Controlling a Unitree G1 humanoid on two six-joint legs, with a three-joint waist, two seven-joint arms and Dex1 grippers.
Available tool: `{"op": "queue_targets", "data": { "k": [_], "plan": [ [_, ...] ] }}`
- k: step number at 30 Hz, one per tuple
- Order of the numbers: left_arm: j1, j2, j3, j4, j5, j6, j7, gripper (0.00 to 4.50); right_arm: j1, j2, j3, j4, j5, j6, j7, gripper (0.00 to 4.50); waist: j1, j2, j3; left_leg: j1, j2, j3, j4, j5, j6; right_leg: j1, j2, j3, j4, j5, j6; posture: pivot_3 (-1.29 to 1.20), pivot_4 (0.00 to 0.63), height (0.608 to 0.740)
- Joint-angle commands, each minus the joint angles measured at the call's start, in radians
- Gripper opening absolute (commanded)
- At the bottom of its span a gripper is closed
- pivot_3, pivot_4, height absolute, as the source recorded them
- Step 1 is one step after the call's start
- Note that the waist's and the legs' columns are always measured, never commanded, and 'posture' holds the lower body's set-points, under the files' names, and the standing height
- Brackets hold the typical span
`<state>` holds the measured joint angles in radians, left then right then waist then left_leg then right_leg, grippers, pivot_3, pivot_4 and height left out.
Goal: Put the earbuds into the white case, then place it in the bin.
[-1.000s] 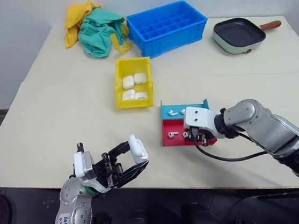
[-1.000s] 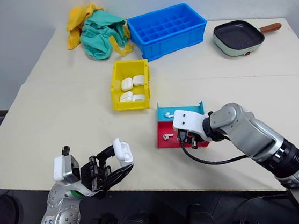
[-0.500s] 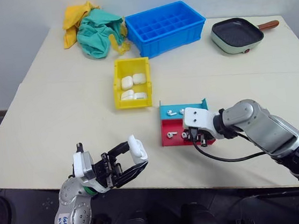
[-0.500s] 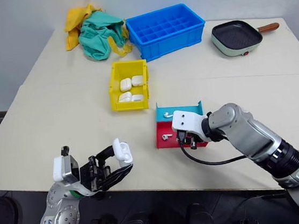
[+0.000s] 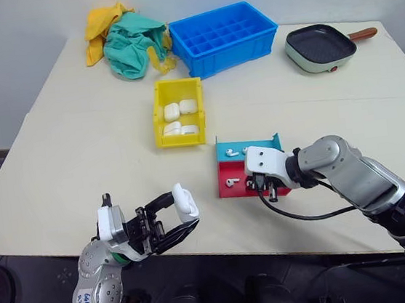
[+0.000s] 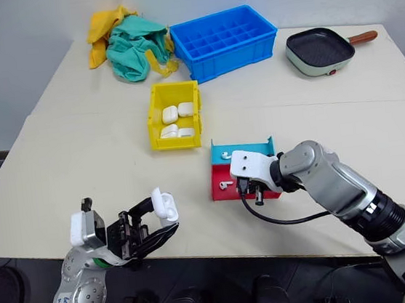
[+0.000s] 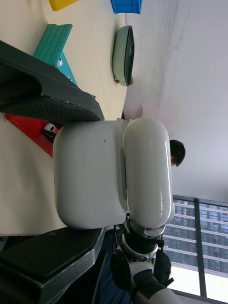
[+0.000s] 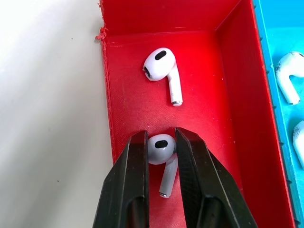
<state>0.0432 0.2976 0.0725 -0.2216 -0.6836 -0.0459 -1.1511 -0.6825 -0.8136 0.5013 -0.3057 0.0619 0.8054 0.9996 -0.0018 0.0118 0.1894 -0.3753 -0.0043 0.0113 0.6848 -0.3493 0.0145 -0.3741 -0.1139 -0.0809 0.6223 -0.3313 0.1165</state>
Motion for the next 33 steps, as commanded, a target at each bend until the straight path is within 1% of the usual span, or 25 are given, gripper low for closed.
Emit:
{"op": "queue_targets", "data": {
  "k": [1, 4, 7, 10, 13, 15, 17, 19, 21, 23, 25, 29, 33],
  "plan": [
    [-0.004, 0.009, 0.016, -0.012, -0.01, -0.021, -0.005, 2.79, 0.015, -0.01, -0.017, 0.009, -0.007, -0.011, 0.015, 0.4, 0.0, 0.0, 0.0, 0.0, 0.0, 0.0, 0.0, 0.0, 0.0, 0.0, 0.0, 0.0, 0.0, 0.0, 0.0, 0.0, 0.15, 0.74],
    [-0.017, 0.004, 0.017, -0.009, -0.016, -0.019, -0.002, 2.79, 0.019, -0.012, -0.042, 0.012, 0.006, -0.025, 0.028, 0.4, 0.0, 0.0, 0.0, 0.0, 0.0, 0.0, 0.0, 0.0, 0.0, 0.0, 0.0, 0.0, 0.0, 0.0, 0.0, 0.0, 0.15, 0.74],
    [-0.034, -0.004, 0.011, -0.009, -0.022, -0.013, 0.001, 2.79, 0.037, -0.022, -0.103, 0.002, 0.042, -0.058, 0.054, 0.4, 0.003, 0.0, 0.0, 0.0, 0.0, 0.0, 0.0, 0.0, 0.0, 0.0, 0.0, 0.0, 0.0, 0.0, 0.0, 0.0, 0.15, 0.74],
    [-0.064, -0.024, -0.003, -0.002, -0.024, -0.017, -0.004, 2.79, 0.082, -0.035, -0.237, -0.041, 0.137, -0.056, 0.083, 0.4, 0.004, 0.0, 0.0, 0.0, -0.001, 0.0, 0.0, 0.0, 0.0, 0.0, 0.0, 0.0, 0.0, 0.0, 0.0, 0.0, 0.15, 0.74],
    [-0.132, -0.063, -0.029, 0.016, -0.045, 0.004, -0.002, 2.79, 0.171, -0.003, -0.518, -0.111, 0.332, -0.073, 0.101, 0.4, 0.018, -0.001, 0.0, 0.0, -0.001, 0.0, 0.0, 0.0, 0.001, 0.001, 0.0, -0.001, 0.0, 0.0, 0.0, 0.0, 0.15, 0.74],
    [-0.178, -0.088, -0.043, 0.035, -0.072, 0.025, -0.019, 2.79, 0.207, 0.053, -0.678, -0.151, 0.483, -0.056, 0.085, 0.4, 0.021, -0.001, 0.0, 0.0, -0.001, 0.0, 0.0, 0.0, 0.001, 0.001, 0.0, -0.003, 0.0, 0.0, 0.001, 0.0, 0.15, 0.74],
    [-0.235, -0.123, -0.052, 0.068, -0.073, 0.018, -0.018, 2.79, 0.225, 0.152, -0.825, -0.185, 0.668, -0.048, 0.025, 0.4, 0.02, -0.001, 0.0, 0.0, 0.0, 0.001, 0.0, 0.0, 0.001, 0.001, 0.001, -0.005, 0.0, 0.0, 0.001, 0.0, 0.15, 0.74],
    [-0.294, -0.159, -0.061, 0.092, -0.082, 0.026, -0.005, 2.79, 0.232, 0.272, -0.923, -0.226, 0.838, -0.08, -0.078, 0.4, 0.02, -0.002, 0.0, 0.001, 0.0, 0.0, 0.0, 0.0, 0.0, 0.002, 0.001, -0.006, 0.001, 0.001, 0.001, 0.0, 0.15, 0.74],
    [-0.342, -0.187, -0.069, 0.108, -0.095, 0.046, 0.0, 2.79, 0.234, 0.345, -0.945, -0.269, 0.945, -0.07, -0.199, 0.4, 0.019, -0.002, 0.0, 0.001, 0.0, 0.001, 0.0, 0.001, 0.0, 0.001, 0.001, -0.006, 0.002, 0.001, 0.001, 0.0, 0.15, 0.74],
    [-0.369, -0.202, -0.074, 0.117, -0.106, 0.07, -0.005, 2.79, 0.226, 0.393, -0.928, -0.3, 1.029, -0.077, -0.273, 0.4, 0.014, -0.002, 0.0, 0.001, 0.0, 0.001, 0.0, 0.001, 0.0, 0.001, 0.001, -0.005, 0.003, 0.001, 0.001, 0.0, 0.15, 0.74],
    [-0.396, -0.217, -0.081, 0.118, -0.135, 0.109, -0.008, 2.79, 0.215, 0.446, -0.878, -0.331, 1.08, -0.103, -0.327, 0.4, 0.009, -0.002, 0.0, 0.001, 0.0, 0.001, 0.0, 0.001, 0.001, 0.001, 0.001, -0.005, 0.003, 0.001, 0.001, 0.0, 0.15, 0.74],
    [-0.435, -0.246, -0.091, 0.099, -0.179, 0.163, -0.006, 2.79, 0.212, 0.507, -0.78, -0.356, 1.064, -0.158, -0.359, 0.4, 0.001, -0.002, 0.0, 0.001, -0.001, 0.001, 0.0, 0.002, 0.001, 0.001, 0.001, -0.005, 0.004, 0.001, 0.001, 0.0, 0.15, 0.74],
    [-0.457, -0.261, -0.098, 0.071, -0.196, 0.197, 0.01, 2.79, 0.234, 0.522, -0.694, -0.356, 1.012, -0.216, -0.324, 0.4, 0.001, -0.002, 0.0, 0.001, -0.001, 0.001, 0.0, 0.002, 0.001, 0.001, 0.001, -0.004, 0.004, 0.001, 0.001, 0.0, 0.15, 0.74]
  ]
}}
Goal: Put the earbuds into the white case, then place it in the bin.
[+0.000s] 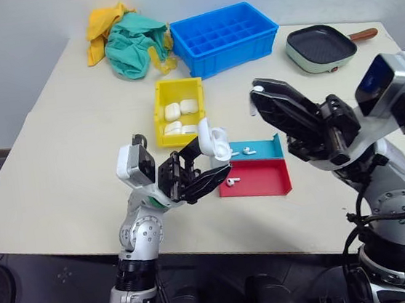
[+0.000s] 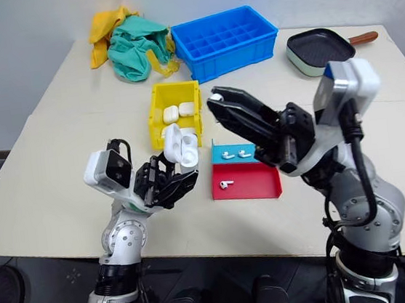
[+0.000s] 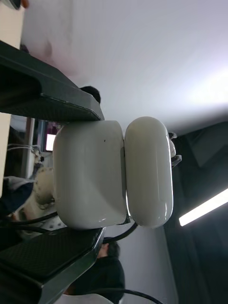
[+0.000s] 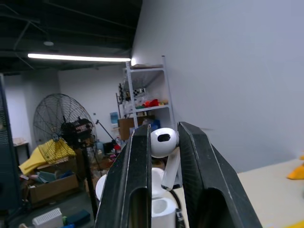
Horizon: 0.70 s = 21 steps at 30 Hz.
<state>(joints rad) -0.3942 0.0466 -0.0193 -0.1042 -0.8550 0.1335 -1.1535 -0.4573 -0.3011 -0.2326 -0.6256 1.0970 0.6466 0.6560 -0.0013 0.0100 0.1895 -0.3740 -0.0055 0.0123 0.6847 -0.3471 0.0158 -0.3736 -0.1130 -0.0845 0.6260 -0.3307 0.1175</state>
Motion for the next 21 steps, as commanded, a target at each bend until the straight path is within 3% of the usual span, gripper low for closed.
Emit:
{"op": "queue_targets", "data": {
  "k": [1, 21],
  "plan": [
    [-0.022, -0.013, -0.008, -0.053, -0.025, 0.023, 0.017, 2.79, 0.011, 0.012, 0.053, -0.033, -0.029, -0.071, 0.022, 0.4, 0.0, 0.0, 0.0, 0.0, 0.0, 0.0, 0.0, 0.0, 0.0, 0.0, 0.0, 0.0, 0.0, 0.0, 0.0, 0.0, 0.15, 0.74],
    [0.002, -0.043, -0.039, -0.112, -0.007, 0.038, 0.052, 2.79, 0.05, -0.006, 0.19, 0.03, -0.16, -0.203, 0.094, 0.4, 0.0, 0.0, 0.0, 0.0, 0.0, 0.0, 0.0, 0.0, 0.0, 0.0, 0.0, 0.005, 0.0, 0.0, 0.0, 0.0, 0.15, 0.74]
  ]
}}
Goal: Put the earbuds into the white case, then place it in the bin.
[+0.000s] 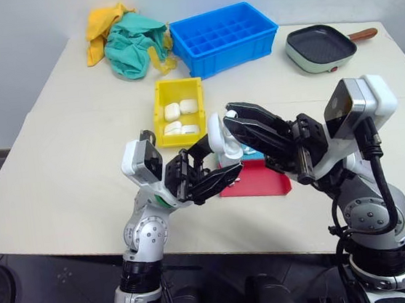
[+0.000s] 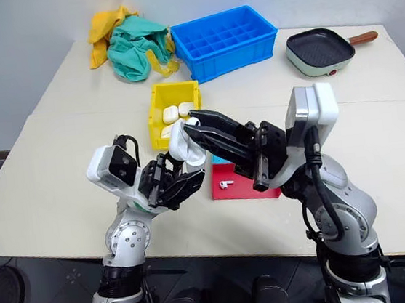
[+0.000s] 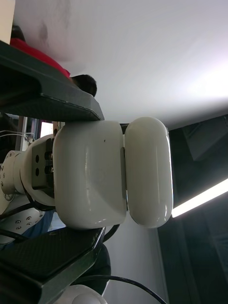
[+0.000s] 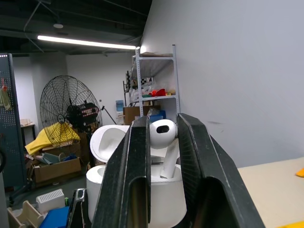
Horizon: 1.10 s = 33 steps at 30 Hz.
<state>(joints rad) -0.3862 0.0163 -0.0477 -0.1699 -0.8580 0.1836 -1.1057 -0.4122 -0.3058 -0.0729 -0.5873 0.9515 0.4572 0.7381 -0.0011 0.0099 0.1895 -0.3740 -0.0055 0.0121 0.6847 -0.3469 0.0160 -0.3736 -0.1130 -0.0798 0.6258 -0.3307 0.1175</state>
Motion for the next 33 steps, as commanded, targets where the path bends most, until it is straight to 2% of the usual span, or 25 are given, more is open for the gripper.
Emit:
{"op": "queue_targets", "data": {
  "k": [1, 8, 16, 20, 23, 27, 30, 33],
  "plan": [
    [-0.007, -0.014, -0.01, -0.047, -0.003, -0.013, 0.006, 2.79, 0.007, -0.002, 0.034, -0.005, -0.018, -0.017, 0.015, 0.4, 0.0, 0.0, 0.0, 0.0, 0.0, 0.0, 0.0, 0.0, 0.0, 0.0, 0.0, 0.0, 0.0, 0.0, 0.0, 0.0, 0.15, 0.74],
    [-0.024, -0.025, -0.005, -0.05, 0.004, -0.031, 0.017, 2.79, 0.048, -0.045, 0.044, 0.02, -0.014, -0.015, 0.048, 0.4, 0.001, 0.0, 0.0, 0.0, 0.0, 0.0, 0.0, 0.0, 0.0, 0.0, 0.0, 0.0, 0.0, 0.0, 0.0, 0.0, 0.15, 0.74],
    [-0.025, -0.017, 0.012, -0.052, 0.014, -0.043, 0.012, 2.79, 0.05, -0.099, 0.005, 0.009, 0.0, -0.048, 0.082, 3.14, 0.001, 0.0, 0.0, 0.0, 0.0, 0.0, 0.0, 0.0, 0.0, 0.0, 0.0, 0.0, 0.0, 0.0, 0.0, 0.0, 0.15, 0.74],
    [0.03, 0.047, 0.049, -0.035, 0.035, -0.061, -0.026, 2.79, 0.141, -0.258, -0.182, -0.023, 0.099, 0.015, 0.063, 4.47, 0.008, 0.0, 0.0, 0.0, 0.0, 0.0, 0.0, 0.0, 0.0, 0.0, 0.0, 0.0, -0.001, 0.0, 0.0, 0.0, 0.15, 0.74],
    [0.08, 0.113, 0.07, -0.004, 0.068, -0.099, -0.078, 2.79, 0.325, -0.399, -0.336, 0.006, 0.039, 0.01, 0.158, 4.47, 0.023, 0.0, 0.0, 0.0, -0.001, -0.001, -0.001, -0.001, 0.001, 0.002, -0.001, 0.0, -0.004, 0.0, 0.0, 0.0, 0.15, 0.74],
    [0.137, 0.179, 0.085, 0.042, 0.092, -0.158, -0.175, 2.79, 0.579, -0.498, -0.459, 0.19, -0.209, -0.156, 0.316, 4.47, 0.03, 0.0, 0.0, 0.0, -0.001, 0.0, -0.002, -0.001, 0.002, 0.003, 0.0, -0.002, -0.005, 0.0, 0.001, 0.0, 0.15, 0.74],
    [0.167, 0.205, 0.092, 0.063, 0.098, -0.187, -0.218, 2.79, 0.652, -0.538, -0.484, 0.352, -0.358, -0.25, 0.33, 4.47, 0.026, 0.0, 0.0, 0.004, -0.002, 0.004, -0.001, -0.001, 0.005, 0.007, -0.001, -0.001, -0.007, 0.002, 0.004, 0.0, 0.15, 0.74],
    [0.191, 0.206, 0.09, 0.065, 0.093, -0.199, -0.238, 2.79, 0.66, -0.586, -0.441, 0.45, -0.478, -0.302, 0.329, 4.47, 0.017, 0.0, 0.0, 0.006, -0.001, 0.008, -0.001, -0.001, 0.006, 0.009, -0.001, 0.001, -0.011, 0.004, 0.007, 0.0, 0.15, 0.74]
  ]
}}
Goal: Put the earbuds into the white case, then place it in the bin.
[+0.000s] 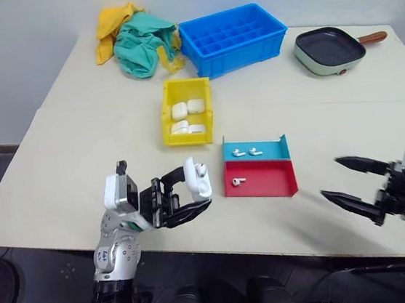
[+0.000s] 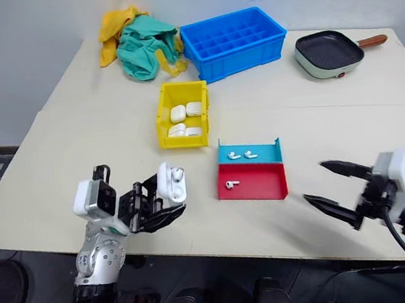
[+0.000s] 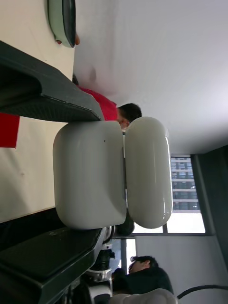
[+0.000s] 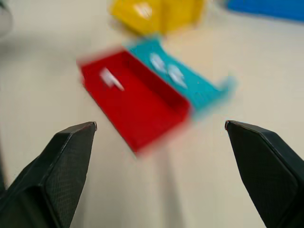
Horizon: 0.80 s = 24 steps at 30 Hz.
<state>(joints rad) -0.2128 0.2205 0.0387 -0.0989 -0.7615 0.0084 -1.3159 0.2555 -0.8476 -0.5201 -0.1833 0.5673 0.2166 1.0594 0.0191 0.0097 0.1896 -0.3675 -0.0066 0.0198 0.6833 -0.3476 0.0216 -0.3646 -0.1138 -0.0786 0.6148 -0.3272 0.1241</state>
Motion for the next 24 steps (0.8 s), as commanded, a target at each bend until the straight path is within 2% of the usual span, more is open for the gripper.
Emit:
{"op": "queue_targets", "data": {
  "k": [1, 5, 9, 12, 16, 20, 24],
  "plan": [
    [0.028, 0.001, 0.002, -0.003, -0.007, -0.028, -0.041, 2.79, -0.033, -0.055, 0.032, 0.056, -0.105, -0.055, 0.009, 4.47, -0.007, 0.001, 0.0, 0.001, 0.0, 0.001, 0.0, 0.0, 0.0, 0.0, 0.0, 0.0, -0.003, 0.0, 0.0, 0.0, 0.15, 0.74],
    [0.054, -0.008, 0.006, 0.02, -0.001, -0.056, -0.066, 2.79, -0.216, -0.107, 0.15, 0.02, -0.093, 0.044, 0.02, 4.47, -0.024, 0.002, 0.0, 0.005, 0.003, 0.001, 0.0, 0.0, -0.002, 0.003, 0.0, 0.002, -0.003, 0.0, 0.0, 0.0, 0.15, 0.74],
    [0.085, -0.007, 0.007, 0.056, 0.009, -0.083, -0.092, 2.79, -0.537, -0.157, 0.354, 0.002, -0.112, 0.174, 0.067, 4.47, -0.026, 0.004, 0.001, 0.009, 0.003, 0.002, 0.0, 0.0, -0.002, 0.005, -0.002, 0.004, -0.003, 0.0, 0.0, 0.0, 0.15, 0.74],
    [0.097, -0.004, 0.0, 0.053, 0.007, -0.084, -0.103, 2.79, -0.768, -0.113, 0.516, 0.057, -0.181, 0.226, 0.085, 3.88, -0.021, 0.004, 0.001, 0.008, 0.005, -0.002, 0.0, -0.001, -0.004, 0.005, -0.003, 0.006, -0.004, 0.0, -0.001, 0.0, 0.15, 0.74],
    [0.102, -0.009, -0.009, 0.042, 0.008, -0.083, -0.1, 2.79, -0.998, -0.027, 0.718, 0.196, -0.328, 0.219, 0.121, 2.45, -0.015, 0.004, 0.0, -0.003, 0.003, -0.009, 0.001, 0.0, -0.005, -0.001, -0.003, 0.003, -0.005, 0.0, -0.002, 0.0, 0.15, 0.74],
    [0.107, -0.014, -0.017, 0.028, 0.008, -0.078, -0.09, 2.79, -1.171, 0.073, 0.84, 0.36, -0.444, 0.244, 0.115, 1.03, -0.021, 0.004, 0.0, -0.009, 0.0, -0.008, 0.001, 0.0, -0.003, -0.007, -0.002, 0.0, 0.0, 0.0, -0.002, 0.0, 0.15, 0.74],
    [0.116, -0.013, -0.02, 0.013, 0.004, -0.072, -0.078, 2.79, -1.278, 0.132, 0.922, 0.523, -0.561, 0.167, 0.126, 1.03, -0.021, 0.004, 0.0, -0.009, 0.0, -0.006, 0.001, 0.0, -0.003, -0.01, -0.001, -0.005, 0.005, 0.0, -0.002, 0.0, 0.15, 0.74]
  ]
}}
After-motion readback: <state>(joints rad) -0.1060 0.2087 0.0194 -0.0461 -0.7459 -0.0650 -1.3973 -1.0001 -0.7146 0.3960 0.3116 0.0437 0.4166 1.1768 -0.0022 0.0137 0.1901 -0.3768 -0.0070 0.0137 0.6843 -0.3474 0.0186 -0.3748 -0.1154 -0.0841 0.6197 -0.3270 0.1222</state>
